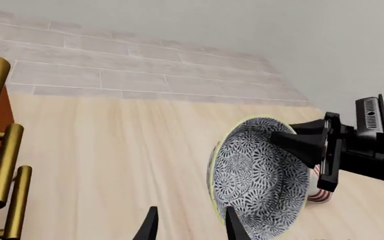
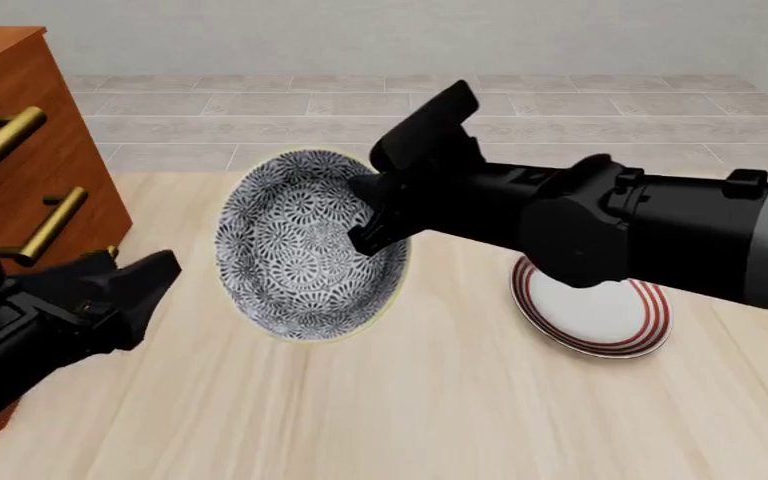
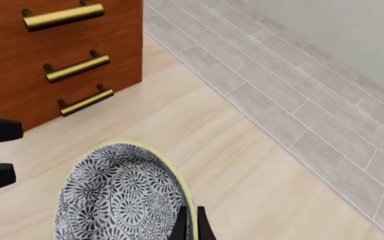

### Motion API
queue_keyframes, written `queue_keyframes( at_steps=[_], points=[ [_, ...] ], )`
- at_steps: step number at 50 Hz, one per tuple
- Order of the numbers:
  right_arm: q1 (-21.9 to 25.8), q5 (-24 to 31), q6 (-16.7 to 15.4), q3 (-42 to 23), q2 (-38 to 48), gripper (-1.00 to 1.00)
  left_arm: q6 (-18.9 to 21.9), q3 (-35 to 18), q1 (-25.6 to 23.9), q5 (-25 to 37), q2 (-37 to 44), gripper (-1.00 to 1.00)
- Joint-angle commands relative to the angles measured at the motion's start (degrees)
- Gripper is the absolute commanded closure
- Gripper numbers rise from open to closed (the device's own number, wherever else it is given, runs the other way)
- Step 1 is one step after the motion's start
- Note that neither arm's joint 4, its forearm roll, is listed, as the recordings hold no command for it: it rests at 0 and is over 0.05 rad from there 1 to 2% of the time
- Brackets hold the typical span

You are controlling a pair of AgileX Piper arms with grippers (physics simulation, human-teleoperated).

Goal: Put the bowl on top of the cabinet.

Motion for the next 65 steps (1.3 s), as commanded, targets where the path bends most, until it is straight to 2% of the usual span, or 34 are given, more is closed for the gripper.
queue_keyframes(
  at_steps=[1, 4, 19, 39, 50, 51, 65],
  points=[
    [-0.6, -1.0, -0.3, 0.3, -0.4, 1.0, -1.9, -3.8, -2.8, 2.2, 1.7, -1.0],
    [-0.7, -1.2, -0.5, 0.5, -0.4, 1.0, -3.6, -4.4, -4.3, 2.6, 0.8, -1.0],
    [-1.0, -1.6, -1.2, 0.9, -0.8, 1.0, -2.8, -6.6, -6.2, 2.6, 3.0, -1.0],
    [-0.7, -1.6, -1.1, 0.9, -1.1, 1.0, -2.0, -6.7, -4.7, -4.3, 11.9, -1.0],
    [-0.3, -1.5, -0.7, 0.7, -1.3, 1.0, -4.3, -6.5, -6.9, -9.3, 15.2, -1.0],
    [-0.3, -1.5, -0.6, 0.7, -1.3, 1.0, -3.6, -6.6, -7.2, -9.7, 14.6, -1.0],
    [0.1, -1.3, 0.0, 0.5, -1.2, 1.0, -5.3, -6.3, -7.4, -13.8, 19.6, -1.0]
  ],
)
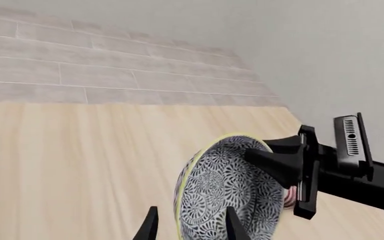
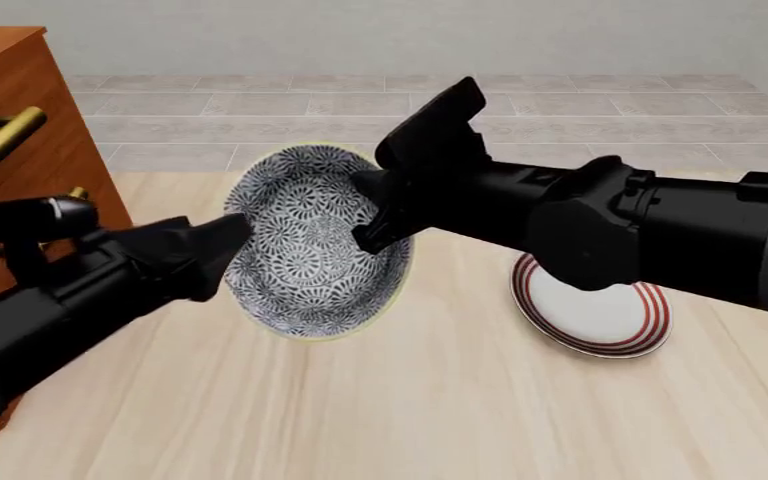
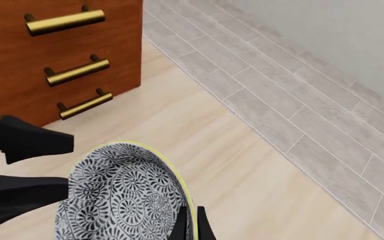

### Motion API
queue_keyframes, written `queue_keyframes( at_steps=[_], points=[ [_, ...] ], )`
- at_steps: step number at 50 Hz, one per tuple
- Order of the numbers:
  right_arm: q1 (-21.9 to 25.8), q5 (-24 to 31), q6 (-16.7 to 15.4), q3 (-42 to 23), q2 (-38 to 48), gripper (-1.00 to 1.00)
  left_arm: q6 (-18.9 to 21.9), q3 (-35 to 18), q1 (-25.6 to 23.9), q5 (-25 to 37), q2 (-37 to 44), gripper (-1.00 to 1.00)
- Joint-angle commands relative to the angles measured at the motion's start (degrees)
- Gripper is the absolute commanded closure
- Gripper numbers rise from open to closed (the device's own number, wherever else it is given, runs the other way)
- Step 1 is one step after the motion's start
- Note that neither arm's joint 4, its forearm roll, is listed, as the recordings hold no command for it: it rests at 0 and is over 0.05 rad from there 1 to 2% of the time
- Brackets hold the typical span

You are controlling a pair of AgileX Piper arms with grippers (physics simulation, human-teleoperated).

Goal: Put the bowl on top of the cabinet.

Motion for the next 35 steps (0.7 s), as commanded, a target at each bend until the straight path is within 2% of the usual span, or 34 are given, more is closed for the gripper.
queue_keyframes(
  at_steps=[1, 6, 10, 27, 30, 31, 32, 34, 35],
  points=[
    [0.2, 0.0, 0.6, -0.4, -0.3, 1.0, -1.2, 0.2, -0.7, -3.8, 3.8, -1.0],
    [0.3, 0.2, 0.8, -0.6, -0.3, 1.0, -1.7, 0.0, -0.9, -4.6, 5.2, -1.0],
    [0.4, 0.3, 0.8, -0.7, -0.4, 1.0, 0.6, -1.0, -0.7, -3.6, 6.3, -1.0],
    [0.3, 0.6, 1.0, -0.8, -0.8, 1.0, -1.7, -0.3, -1.5, -8.3, 11.1, -1.0],
    [0.3, 0.6, 0.9, -0.8, -0.8, 1.0, -0.3, -0.9, -1.7, -7.5, 11.3, -1.0],
    [0.3, 0.6, 0.9, -0.8, -0.8, 1.0, -0.1, -1.0, -1.4, -7.3, 11.4, 1.0],
    [0.3, 0.6, 1.0, -0.8, -0.9, 1.0, 1.4, -1.7, -1.0, -6.4, 12.0, 1.0],
    [0.3, 0.6, 1.0, -0.8, -1.0, 1.0, -1.4, -1.0, -1.0, -7.8, 13.0, 1.0],
    [0.2, 0.7, 1.1, -0.8, -1.0, 1.0, -1.4, -0.9, -1.3, -8.1, 13.3, 1.0]
  ],
)
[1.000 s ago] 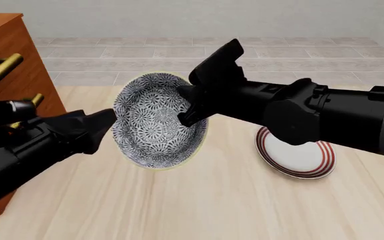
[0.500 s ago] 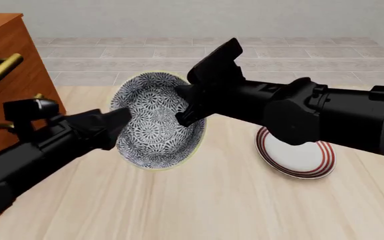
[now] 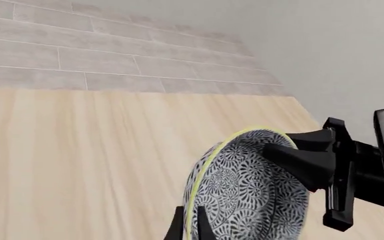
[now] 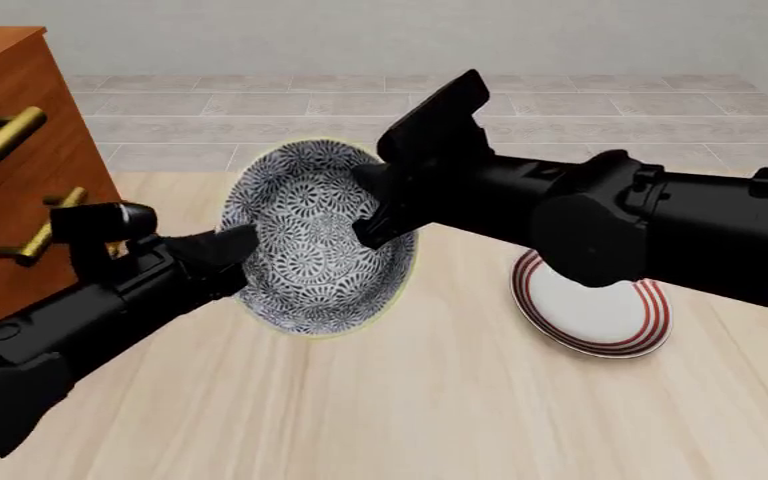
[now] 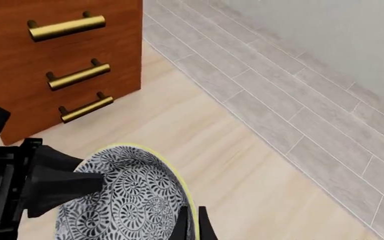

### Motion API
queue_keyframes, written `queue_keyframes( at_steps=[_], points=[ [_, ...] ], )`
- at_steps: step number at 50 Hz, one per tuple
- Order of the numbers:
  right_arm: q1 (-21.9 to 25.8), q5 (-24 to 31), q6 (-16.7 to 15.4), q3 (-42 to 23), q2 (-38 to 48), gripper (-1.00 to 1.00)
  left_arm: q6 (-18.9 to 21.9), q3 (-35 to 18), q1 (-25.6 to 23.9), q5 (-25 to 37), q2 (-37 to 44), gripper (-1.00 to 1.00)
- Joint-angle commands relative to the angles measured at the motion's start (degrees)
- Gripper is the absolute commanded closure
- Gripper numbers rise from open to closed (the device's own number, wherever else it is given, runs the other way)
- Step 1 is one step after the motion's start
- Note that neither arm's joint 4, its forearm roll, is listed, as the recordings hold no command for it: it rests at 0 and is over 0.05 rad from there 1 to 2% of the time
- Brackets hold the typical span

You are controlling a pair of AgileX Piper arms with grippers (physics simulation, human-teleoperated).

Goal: Put the bowl on top of the cabinet.

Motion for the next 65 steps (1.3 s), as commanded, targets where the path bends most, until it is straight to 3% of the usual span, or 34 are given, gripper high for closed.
queue_keyframes(
  at_steps=[1, 4, 25, 26, 48, 65],
  points=[
    [0.2, 0.1, 0.5, -0.3, -0.3, 1.0, -1.2, -0.4, -0.7, -1.8, 3.4, 1.0],
    [0.3, 0.1, 0.6, -0.3, -0.3, 1.0, -3.5, 0.2, -1.0, -3.2, 4.1, 1.0],
    [0.6, 0.7, 1.3, -0.3, -1.7, 1.0, -3.0, -0.3, 0.2, -3.4, 5.4, 1.0],
    [0.7, 0.6, 1.2, -0.2, -1.9, -1.0, -3.2, -0.1, 0.5, -3.5, 5.3, 1.0],
    [2.3, 1.9, 1.2, 1.5, -4.5, -1.0, -3.1, -0.1, 2.4, -3.5, 3.9, 1.0],
    [1.5, 3.2, -1.7, 3.5, -11.8, -1.0, -2.4, -0.9, 3.3, -2.4, 3.3, 1.0]
  ],
)
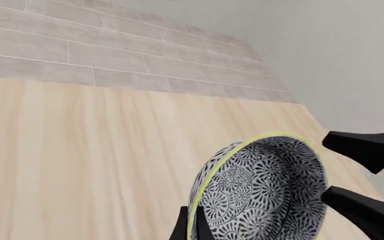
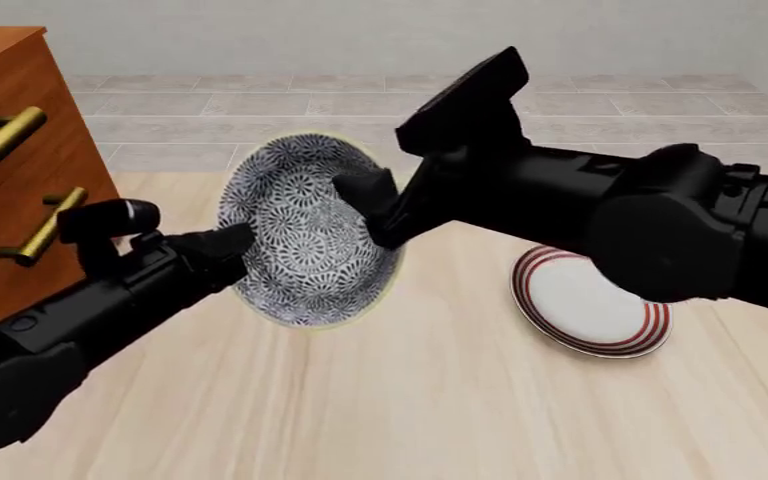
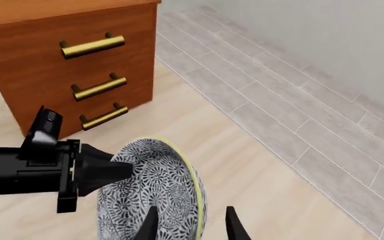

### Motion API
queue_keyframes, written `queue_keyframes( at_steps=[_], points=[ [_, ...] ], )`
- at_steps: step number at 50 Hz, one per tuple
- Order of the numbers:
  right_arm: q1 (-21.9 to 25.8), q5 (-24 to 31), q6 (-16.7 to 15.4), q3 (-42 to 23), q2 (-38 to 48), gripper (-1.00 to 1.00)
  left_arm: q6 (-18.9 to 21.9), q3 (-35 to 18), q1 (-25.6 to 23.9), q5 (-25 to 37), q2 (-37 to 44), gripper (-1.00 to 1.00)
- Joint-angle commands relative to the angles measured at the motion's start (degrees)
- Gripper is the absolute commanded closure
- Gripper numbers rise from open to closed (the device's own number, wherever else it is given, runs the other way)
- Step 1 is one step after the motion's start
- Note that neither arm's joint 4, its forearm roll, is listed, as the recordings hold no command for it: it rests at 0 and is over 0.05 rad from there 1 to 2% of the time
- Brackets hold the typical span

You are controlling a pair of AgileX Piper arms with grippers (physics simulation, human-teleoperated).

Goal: Put the bowl on top of the cabinet.

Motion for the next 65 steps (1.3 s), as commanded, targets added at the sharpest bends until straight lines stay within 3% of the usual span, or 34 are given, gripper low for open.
queue_keyframes(
  at_steps=[1, 4, 5, 10, 18, 20, 27, 29, 32, 34, 37, 41, 44, 47, 50, 56, 63, 65],
  points=[
    [-0.6, 1.0, -1.5, 1.2, -4.7, -1.0, 0.7, -0.8, 0.7, 0.7, -0.5, 1.0],
    [-0.5, 0.9, -2.4, 1.5, -5.8, -1.0, 0.2, -1.1, 0.3, 1.5, -0.6, 1.0],
    [-1.0, 0.6, -4.1, 2.5, -7.8, -1.0, 0.2, -1.3, 0.2, 2.2, -0.8, 1.0],
    [-0.3, 2.0, -4.1, 2.4, -9.9, -1.0, 0.6, -2.2, 0.6, 4.5, -2.0, 1.0],
    [-0.2, 0.8, -6.9, 4.7, -16.6, -1.0, 0.7, -3.2, 0.7, 6.8, -1.9, 1.0],
    [1.5, 1.4, -4.2, 4.2, -17.7, -1.0, 0.4, -3.3, 0.5, 7.3, -1.7, 1.0],
    [0.9, -0.3, -4.6, 6.2, -21.9, -1.0, 1.7, -5.0, 1.0, 10.0, -1.2, 1.0],
    [1.3, -1.2, -2.5, 6.8, -23.3, -1.0, 2.0, -6.3, 0.9, 11.2, -0.5, 1.0],
    [2.7, -3.7, -4.5, 8.7, -24.4, -1.0, 0.7, -7.5, -0.4, 12.6, 0.4, 1.0],
    [3.0, -3.2, -3.3, 8.5, -23.9, -1.0, 2.8, -9.0, -0.5, 14.7, 0.9, 1.0],
    [3.7, -5.3, -5.2, 10.0, -27.1, -1.0, 2.9, -10.4, 0.1, 16.6, 0.7, 1.0],
    [3.6, -4.9, -3.3, 9.2, -29.6, -1.0, 3.0, -11.8, -0.1, 18.2, 1.4, 1.0],
    [3.9, -5.9, -6.5, 9.7, -31.3, -1.0, 1.9, -12.9, 0.8, 20.0, 0.8, 1.0],
    [3.3, -4.8, -5.2, 8.9, -31.5, -1.0, 3.4, -14.1, 1.6, 22.1, 0.5, 1.0],
    [2.5, -4.7, -6.1, 8.8, -32.6, -1.0, 1.4, -15.1, 1.2, 23.9, -0.3, 1.0],
    [2.0, -3.8, -5.4, 8.3, -33.7, -1.0, 3.6, -18.3, 1.1, 29.1, -0.8, 1.0],
    [1.3, -2.3, -5.2, 7.5, -35.3, -1.0, -0.5, -19.1, 1.6, 32.0, -1.4, 1.0],
    [1.0, -2.2, -4.7, 7.4, -35.2, -1.0, 2.4, -21.0, 1.9, 34.6, -0.3, 1.0]
  ],
)
